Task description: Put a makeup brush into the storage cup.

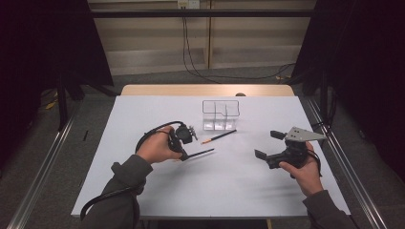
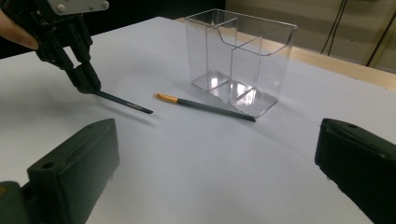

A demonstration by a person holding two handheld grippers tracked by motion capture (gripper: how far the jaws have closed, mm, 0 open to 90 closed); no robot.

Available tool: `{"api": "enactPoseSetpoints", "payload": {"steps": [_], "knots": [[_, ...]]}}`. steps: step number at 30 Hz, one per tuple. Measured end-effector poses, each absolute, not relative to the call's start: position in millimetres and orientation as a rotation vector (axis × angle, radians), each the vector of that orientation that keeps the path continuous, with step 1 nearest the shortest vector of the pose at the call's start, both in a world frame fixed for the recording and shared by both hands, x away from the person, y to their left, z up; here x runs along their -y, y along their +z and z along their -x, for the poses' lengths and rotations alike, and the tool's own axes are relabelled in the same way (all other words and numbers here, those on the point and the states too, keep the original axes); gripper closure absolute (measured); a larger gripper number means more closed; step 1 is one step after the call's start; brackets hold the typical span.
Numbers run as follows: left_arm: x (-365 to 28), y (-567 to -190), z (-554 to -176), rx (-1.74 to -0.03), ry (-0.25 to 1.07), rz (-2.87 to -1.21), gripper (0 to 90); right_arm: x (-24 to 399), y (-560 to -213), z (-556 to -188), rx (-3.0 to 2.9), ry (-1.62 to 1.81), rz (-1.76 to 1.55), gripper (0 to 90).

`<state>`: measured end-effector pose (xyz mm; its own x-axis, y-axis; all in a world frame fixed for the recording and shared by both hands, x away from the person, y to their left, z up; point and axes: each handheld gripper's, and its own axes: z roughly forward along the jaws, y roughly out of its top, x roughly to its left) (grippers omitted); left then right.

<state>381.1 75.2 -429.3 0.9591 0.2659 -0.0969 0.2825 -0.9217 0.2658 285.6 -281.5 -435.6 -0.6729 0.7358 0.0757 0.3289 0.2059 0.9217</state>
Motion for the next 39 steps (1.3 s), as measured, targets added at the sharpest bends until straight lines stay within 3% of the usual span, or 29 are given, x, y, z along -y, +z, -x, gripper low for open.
{"api": "enactPoseSetpoints", "payload": {"steps": [24,39], "knots": [[-46,-400,-369,-0.298,-0.111,-2.790,83.9,241,-429,-309,-2.366,1.290,-0.882,0.1],[-29,-388,-366,-0.213,-0.121,-2.768,83.9,215,-417,-320,-2.490,1.163,-0.755,7.7]]}}
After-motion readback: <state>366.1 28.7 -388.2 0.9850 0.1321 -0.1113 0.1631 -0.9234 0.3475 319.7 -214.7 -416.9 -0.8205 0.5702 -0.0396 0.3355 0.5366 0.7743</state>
